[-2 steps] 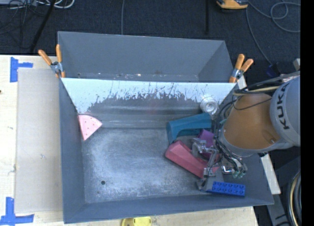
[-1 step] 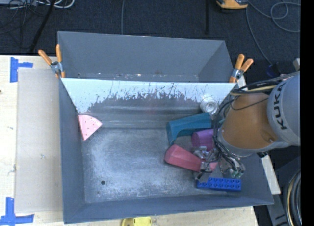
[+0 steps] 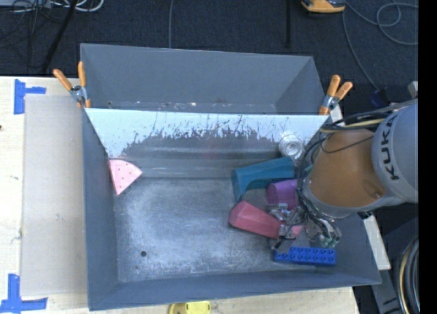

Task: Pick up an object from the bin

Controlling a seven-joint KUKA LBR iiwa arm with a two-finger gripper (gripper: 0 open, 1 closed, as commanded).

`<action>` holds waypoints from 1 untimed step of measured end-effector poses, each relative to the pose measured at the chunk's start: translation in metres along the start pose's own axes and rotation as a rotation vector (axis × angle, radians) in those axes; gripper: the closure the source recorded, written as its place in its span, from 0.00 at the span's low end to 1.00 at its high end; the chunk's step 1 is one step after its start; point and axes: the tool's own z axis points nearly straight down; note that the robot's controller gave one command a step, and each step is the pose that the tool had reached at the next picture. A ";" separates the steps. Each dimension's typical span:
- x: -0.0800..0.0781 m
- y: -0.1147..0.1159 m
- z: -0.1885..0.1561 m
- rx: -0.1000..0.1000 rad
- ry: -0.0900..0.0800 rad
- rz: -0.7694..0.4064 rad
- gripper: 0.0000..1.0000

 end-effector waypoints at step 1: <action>0.002 0.035 -0.003 0.006 0.013 0.062 1.00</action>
Offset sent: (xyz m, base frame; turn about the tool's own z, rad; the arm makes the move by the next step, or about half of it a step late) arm 0.0039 0.0622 0.1480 -0.0164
